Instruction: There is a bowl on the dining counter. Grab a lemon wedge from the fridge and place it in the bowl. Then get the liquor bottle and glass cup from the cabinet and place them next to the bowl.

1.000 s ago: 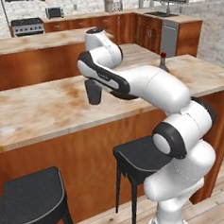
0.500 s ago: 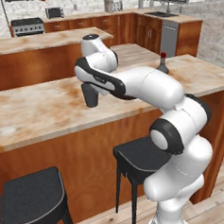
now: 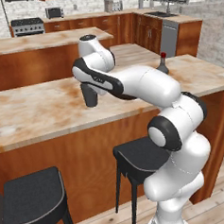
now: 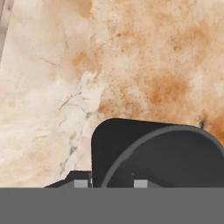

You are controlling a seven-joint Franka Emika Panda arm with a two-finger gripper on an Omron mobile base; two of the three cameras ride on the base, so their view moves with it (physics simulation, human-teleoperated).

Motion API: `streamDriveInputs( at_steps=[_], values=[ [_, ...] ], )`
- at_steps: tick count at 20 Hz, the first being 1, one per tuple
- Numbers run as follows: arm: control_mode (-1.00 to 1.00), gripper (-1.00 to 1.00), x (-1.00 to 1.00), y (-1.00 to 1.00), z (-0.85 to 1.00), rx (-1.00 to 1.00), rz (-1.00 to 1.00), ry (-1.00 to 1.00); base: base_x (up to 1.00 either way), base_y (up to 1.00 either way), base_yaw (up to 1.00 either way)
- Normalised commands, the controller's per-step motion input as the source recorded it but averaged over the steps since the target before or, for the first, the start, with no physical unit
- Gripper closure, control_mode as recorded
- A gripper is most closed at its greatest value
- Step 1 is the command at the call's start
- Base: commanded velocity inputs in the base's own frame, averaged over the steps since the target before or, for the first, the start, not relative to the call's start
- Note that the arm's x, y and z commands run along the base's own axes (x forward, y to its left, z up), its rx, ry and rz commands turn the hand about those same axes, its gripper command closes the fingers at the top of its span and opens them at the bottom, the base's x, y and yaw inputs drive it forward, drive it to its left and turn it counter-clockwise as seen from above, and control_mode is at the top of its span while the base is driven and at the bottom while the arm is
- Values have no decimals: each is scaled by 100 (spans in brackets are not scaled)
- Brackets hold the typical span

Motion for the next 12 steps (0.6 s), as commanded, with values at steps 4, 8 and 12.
streamDriveInputs(
  at_steps=[4, 8, 12],
  values=[
    [-100, -100, -11, 0, 1, 0, 0, -1, 0, 0, 0],
    [-100, -100, -18, -1, 19, 0, 0, 0, 0, 0, 0],
    [-100, -100, -36, -18, 34, 0, 0, -4, 0, 0, 0]
  ],
)
